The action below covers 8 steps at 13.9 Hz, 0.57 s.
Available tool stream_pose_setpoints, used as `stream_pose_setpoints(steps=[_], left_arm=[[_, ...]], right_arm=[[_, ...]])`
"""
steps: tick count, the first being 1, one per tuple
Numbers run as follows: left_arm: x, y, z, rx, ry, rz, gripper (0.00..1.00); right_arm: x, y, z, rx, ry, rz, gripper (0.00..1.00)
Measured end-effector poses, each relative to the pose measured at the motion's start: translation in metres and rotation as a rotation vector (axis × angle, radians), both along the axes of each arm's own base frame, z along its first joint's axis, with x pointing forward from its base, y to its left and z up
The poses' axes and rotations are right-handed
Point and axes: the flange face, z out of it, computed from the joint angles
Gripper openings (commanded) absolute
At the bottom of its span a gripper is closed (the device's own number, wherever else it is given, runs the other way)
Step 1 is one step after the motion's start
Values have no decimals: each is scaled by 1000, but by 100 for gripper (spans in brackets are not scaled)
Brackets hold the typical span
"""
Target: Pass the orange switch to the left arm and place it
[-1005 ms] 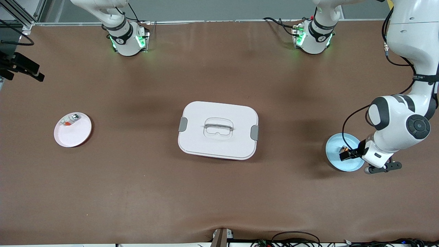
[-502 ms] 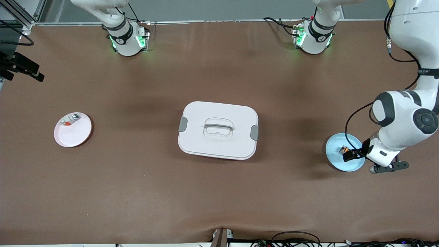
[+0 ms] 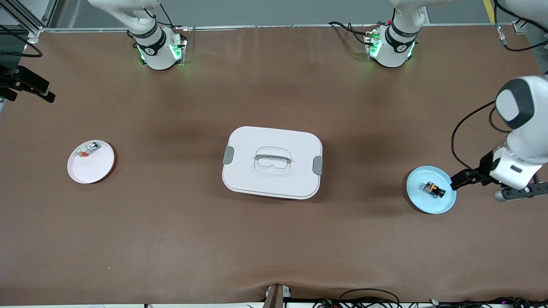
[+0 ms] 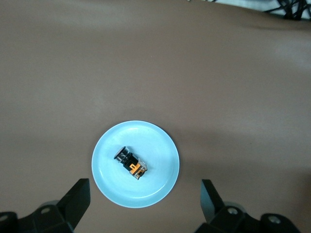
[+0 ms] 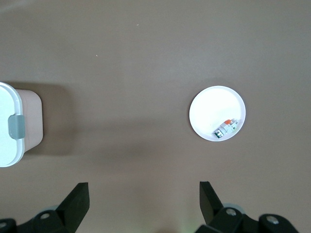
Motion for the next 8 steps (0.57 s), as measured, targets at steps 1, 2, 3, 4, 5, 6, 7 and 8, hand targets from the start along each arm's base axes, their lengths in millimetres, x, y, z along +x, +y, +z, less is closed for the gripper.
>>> stream_pose_setpoints(steps=[1,2,3,4,5,6,7,8], left_arm=[[-6,-1,18,3,-8,0,100],[-13,-1,35,5,-11,0,100],[-21,-2,51,7,-12,-1,100],[-28,-2,66,9,-15,-1,100],[-35,-3,80,11,-18,-1,100],[-42,-4,91,13,-17,-1,100],[-47,-4,101,14,-12,-1,100],[-52,-5,109,15,-8,-1,100]], right_arm=[[0,0,0,0,1,0,100],[0,0,0,0,1,0,100],[0,0,-1,0,1,0,100],[0,0,-1,0,2,0,100],[0,0,-1,0,2,0,100],[0,0,-1,0,2,-1,100],[0,-1,-1,0,2,-1,100],[0,-1,-1,0,2,-2,100]])
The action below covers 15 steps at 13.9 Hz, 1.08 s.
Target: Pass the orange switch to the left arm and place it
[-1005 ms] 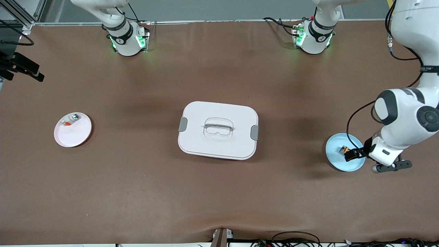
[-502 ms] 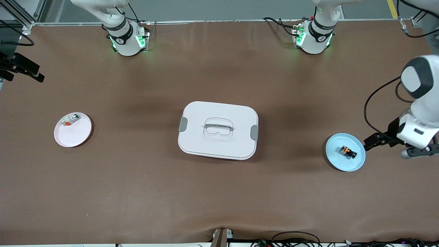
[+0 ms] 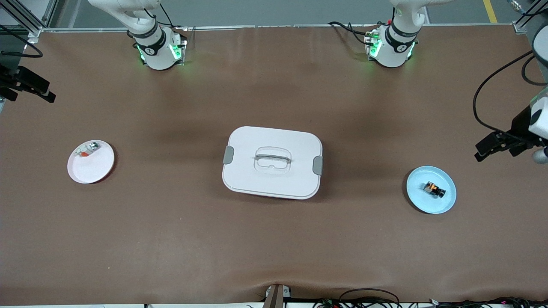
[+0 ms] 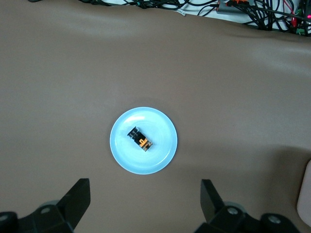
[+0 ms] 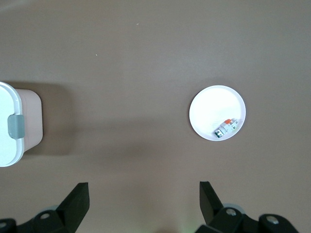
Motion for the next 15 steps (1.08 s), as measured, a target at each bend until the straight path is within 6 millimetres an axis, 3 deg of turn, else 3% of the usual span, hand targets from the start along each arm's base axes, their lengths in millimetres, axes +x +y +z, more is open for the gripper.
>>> stream_pose_setpoints(steps=[4,10,15], left_arm=[[-6,-2,22,1,6,-2,100],[-6,-6,24,0,8,-8,100],[-6,-27,25,-1,6,-42,100]], right_arm=[[0,0,0,0,0,1,100],[0,1,0,0,0,3,100],[0,1,0,1,0,3,100]])
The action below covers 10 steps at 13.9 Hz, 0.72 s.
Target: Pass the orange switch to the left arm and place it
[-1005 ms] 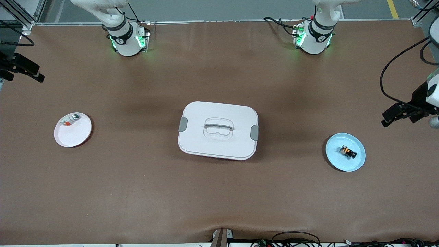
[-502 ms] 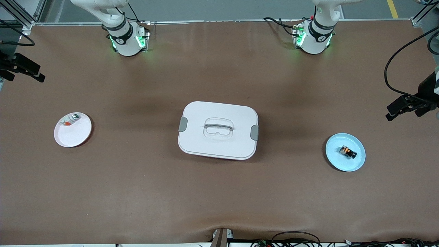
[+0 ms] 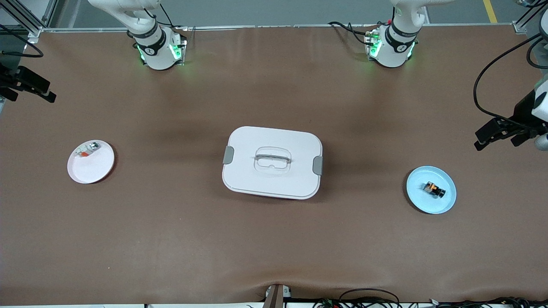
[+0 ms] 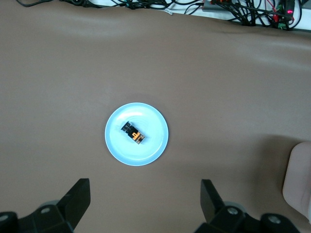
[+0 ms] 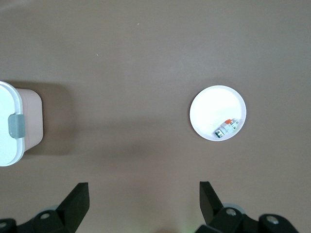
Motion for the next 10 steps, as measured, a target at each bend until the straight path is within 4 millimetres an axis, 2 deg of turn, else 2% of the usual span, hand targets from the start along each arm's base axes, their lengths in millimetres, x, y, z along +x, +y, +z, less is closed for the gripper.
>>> stream_pose_setpoints(steps=[10], left_arm=[[0,-8,2,0,-5,-11,100]], right_arm=[[-5,1,4,1,8,3,100]])
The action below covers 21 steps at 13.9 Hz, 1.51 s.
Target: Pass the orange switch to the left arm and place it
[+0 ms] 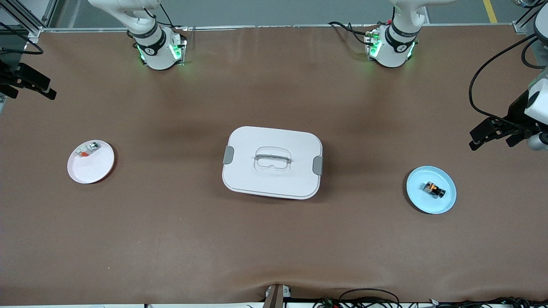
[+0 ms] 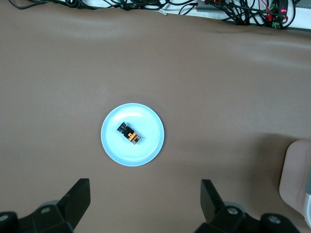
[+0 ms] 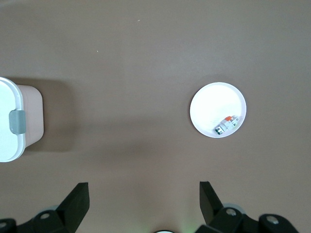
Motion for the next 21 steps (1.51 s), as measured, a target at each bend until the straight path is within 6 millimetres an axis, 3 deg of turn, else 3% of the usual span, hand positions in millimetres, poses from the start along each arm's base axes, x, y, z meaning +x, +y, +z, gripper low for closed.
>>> stream_pose_setpoints(steps=[6,9,12,16,21], left_arm=[[-2,6,21,0,-32,10,100],[-20,14,42,1,-8,16,100],[-35,15,57,1,5,15,100],[-36,0,56,2,9,-11,100],[-33,-3,52,3,16,-16,100]], right_arm=[[0,-1,0,0,1,-2,100],[0,-3,0,1,-1,29,100],[-2,-19,0,3,-4,72,100],[-1,-18,0,2,-4,77,100],[-1,-8,0,2,-4,85,100]])
